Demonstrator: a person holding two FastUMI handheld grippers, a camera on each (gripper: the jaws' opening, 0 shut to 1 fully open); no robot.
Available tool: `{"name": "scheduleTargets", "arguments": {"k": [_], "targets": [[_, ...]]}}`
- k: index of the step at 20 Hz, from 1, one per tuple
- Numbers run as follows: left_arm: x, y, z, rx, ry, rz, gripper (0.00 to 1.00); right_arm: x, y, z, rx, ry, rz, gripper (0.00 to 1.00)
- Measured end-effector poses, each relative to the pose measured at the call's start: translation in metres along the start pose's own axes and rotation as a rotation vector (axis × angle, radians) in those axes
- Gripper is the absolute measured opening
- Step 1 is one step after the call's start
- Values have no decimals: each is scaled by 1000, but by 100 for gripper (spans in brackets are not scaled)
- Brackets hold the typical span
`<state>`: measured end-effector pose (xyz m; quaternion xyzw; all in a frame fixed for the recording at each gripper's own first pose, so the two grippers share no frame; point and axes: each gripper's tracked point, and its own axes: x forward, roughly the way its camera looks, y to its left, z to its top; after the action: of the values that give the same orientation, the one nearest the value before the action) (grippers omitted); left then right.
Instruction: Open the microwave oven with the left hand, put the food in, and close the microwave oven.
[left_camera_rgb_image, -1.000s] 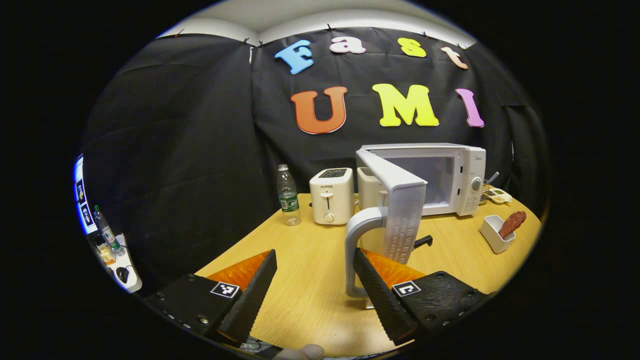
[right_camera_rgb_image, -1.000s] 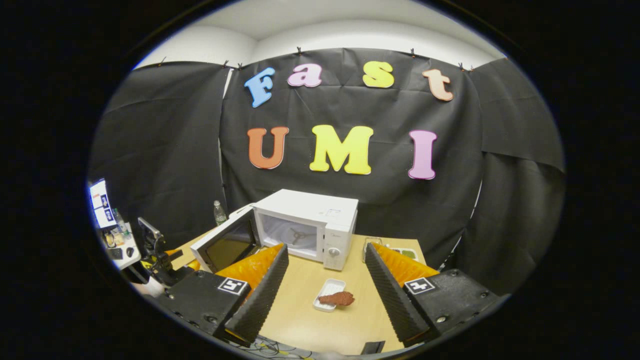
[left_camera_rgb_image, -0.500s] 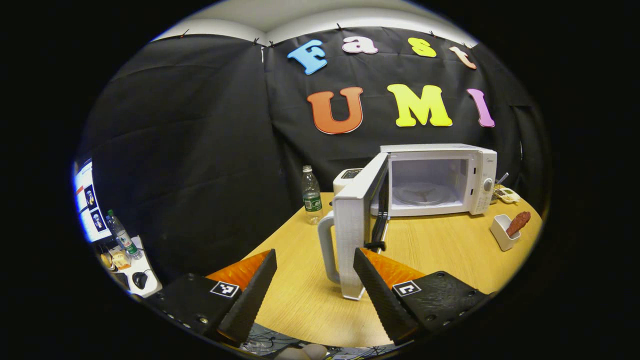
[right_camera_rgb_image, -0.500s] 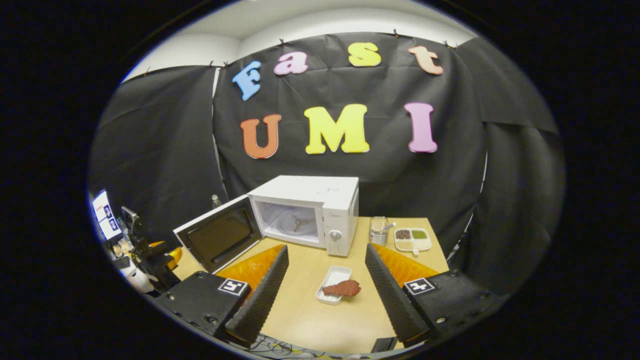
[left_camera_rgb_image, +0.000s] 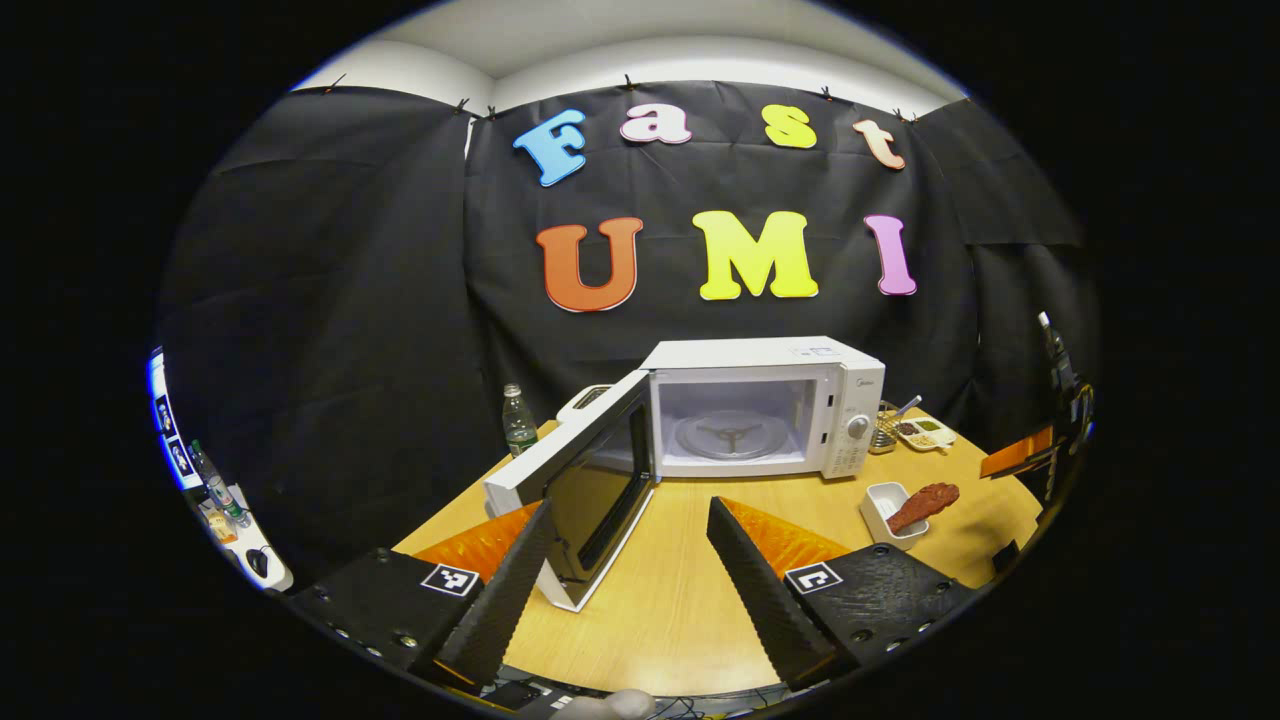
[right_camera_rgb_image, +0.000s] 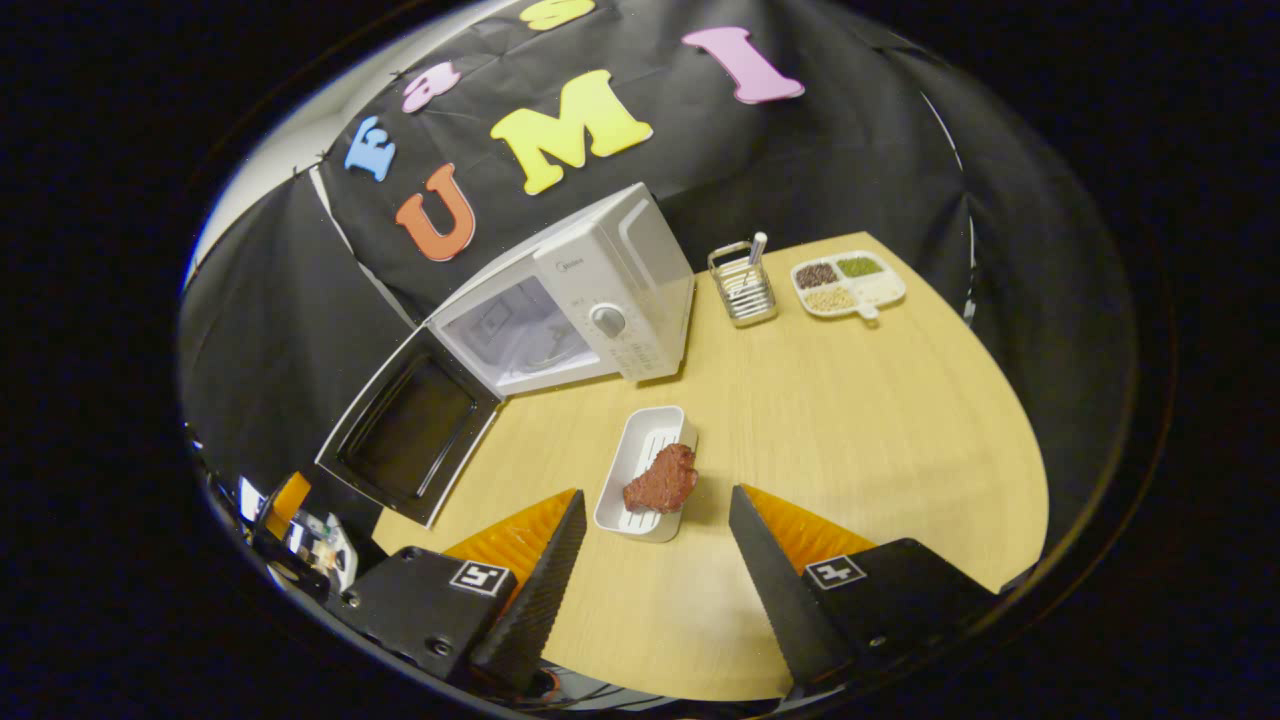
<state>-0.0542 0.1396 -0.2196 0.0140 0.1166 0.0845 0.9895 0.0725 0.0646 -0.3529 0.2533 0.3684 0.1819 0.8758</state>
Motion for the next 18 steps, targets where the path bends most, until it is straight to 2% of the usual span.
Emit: {"name": "scheduleTargets", "arguments": {"k": [4, 5, 9, 10, 11, 12, 13, 15, 16, 17, 18], "targets": [[7, -28, 17, 15, 12, 19, 95, 47, -13, 1, 137, 115, 92, 75], [9, -33, 19, 21, 18, 29, 95, 58, -14, 0, 168, 150, 116, 66], [12, -45, 29, 61, 24, 82, 95, 78, -12, -6, 304, 286, 207, 44], [12, -46, 30, 67, 28, 93, 95, 81, -14, -1, 319, 289, 204, 48], [12, -50, 30, 65, 31, 92, 95, 84, -15, 2, 321, 290, 188, 18], [12, -53, 29, 70, 33, 97, 95, 83, -19, 3, 319, 294, 176, 23], [11, -53, 28, 75, 39, 103, 95, 80, -19, 0, 316, 314, 179, 10], [12, -50, 25, 66, 42, 112, 95, 74, -15, -1, 310, 340, 188, 6], [12, -49, 24, 60, 46, 117, 95, 71, -12, 3, 299, 337, 195, 15], [12, -46, 23, 56, 47, 120, 95, 67, -8, 9, 291, 317, 198, 5], [13, -45, 23, 52, 47, 117, 95, 63, -3, 17, 286, 295, 198, 14]]}}
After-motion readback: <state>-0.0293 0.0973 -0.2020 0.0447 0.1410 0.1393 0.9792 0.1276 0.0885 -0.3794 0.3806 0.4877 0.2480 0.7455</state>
